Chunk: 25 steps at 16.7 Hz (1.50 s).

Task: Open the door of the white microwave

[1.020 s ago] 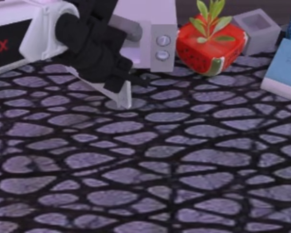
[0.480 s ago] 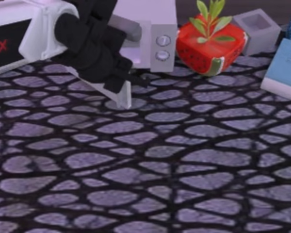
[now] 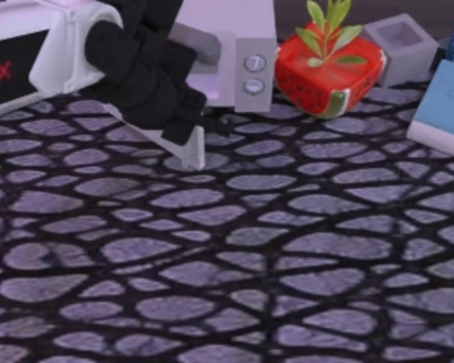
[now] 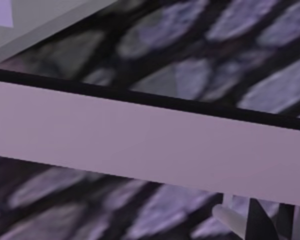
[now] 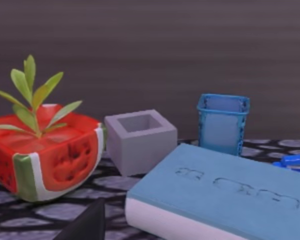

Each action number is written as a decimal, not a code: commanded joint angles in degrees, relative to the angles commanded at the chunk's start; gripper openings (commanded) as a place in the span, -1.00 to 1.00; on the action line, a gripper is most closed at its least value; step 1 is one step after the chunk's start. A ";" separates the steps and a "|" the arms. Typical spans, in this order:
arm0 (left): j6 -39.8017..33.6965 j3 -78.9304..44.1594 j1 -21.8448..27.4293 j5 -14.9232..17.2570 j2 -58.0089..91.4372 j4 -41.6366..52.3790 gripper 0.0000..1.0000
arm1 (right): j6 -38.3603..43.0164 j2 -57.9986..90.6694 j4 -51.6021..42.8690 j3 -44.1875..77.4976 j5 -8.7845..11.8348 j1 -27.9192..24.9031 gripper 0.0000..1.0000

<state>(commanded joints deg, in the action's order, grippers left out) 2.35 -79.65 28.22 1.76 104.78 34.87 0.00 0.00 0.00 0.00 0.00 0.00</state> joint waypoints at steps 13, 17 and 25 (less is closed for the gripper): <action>8.99 4.25 -3.36 4.72 -3.87 -0.16 -1.00 | 0.00 0.00 0.00 0.00 0.00 0.00 1.00; 8.99 4.25 -3.36 4.72 -3.87 -0.16 -1.00 | 0.00 0.00 0.00 0.00 0.00 0.00 1.00; 8.99 4.25 -3.36 4.72 -3.87 -0.16 -1.00 | 0.00 0.00 0.00 0.00 0.00 0.00 1.00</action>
<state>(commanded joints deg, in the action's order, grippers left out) 11.34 -75.40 24.86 6.47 100.91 34.71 0.00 0.00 0.00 0.00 0.00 0.00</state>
